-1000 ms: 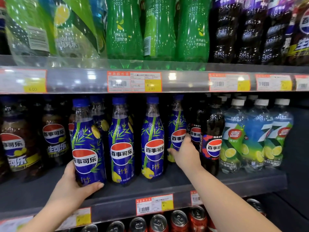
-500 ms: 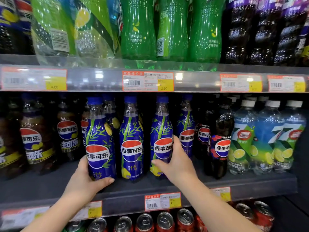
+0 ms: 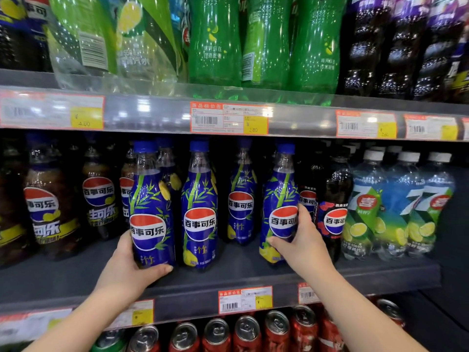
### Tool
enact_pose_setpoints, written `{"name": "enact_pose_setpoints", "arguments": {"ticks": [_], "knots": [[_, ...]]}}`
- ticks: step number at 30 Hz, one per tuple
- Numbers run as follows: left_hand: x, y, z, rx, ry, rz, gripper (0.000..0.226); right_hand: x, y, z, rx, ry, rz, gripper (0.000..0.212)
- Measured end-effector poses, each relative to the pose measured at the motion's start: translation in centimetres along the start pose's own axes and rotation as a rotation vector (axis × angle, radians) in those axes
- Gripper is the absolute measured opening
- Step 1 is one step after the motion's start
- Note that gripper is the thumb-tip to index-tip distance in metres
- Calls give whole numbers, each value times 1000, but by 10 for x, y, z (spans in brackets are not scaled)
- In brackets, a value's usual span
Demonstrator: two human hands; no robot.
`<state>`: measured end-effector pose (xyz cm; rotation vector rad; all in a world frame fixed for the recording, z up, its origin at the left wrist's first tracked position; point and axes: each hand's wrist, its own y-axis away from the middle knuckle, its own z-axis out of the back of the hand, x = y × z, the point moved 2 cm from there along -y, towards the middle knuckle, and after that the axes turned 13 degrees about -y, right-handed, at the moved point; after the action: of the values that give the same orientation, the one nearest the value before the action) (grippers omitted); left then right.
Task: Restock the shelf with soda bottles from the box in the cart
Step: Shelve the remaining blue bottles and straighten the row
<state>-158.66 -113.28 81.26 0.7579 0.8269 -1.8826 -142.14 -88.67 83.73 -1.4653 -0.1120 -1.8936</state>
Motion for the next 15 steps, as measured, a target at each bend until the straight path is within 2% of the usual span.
{"name": "enact_pose_setpoints", "arguments": {"ticks": [4,9,15], "knots": [[1,0,0,2,0,-2,86,-3,4,-4,0,-23,-19,103],[-2,0,0,11,11,-11,86,-4,6,0,-11,-29,-36,69],[2,-1,0,27,27,3,87,-4,4,5,4,-28,-42,65]]}}
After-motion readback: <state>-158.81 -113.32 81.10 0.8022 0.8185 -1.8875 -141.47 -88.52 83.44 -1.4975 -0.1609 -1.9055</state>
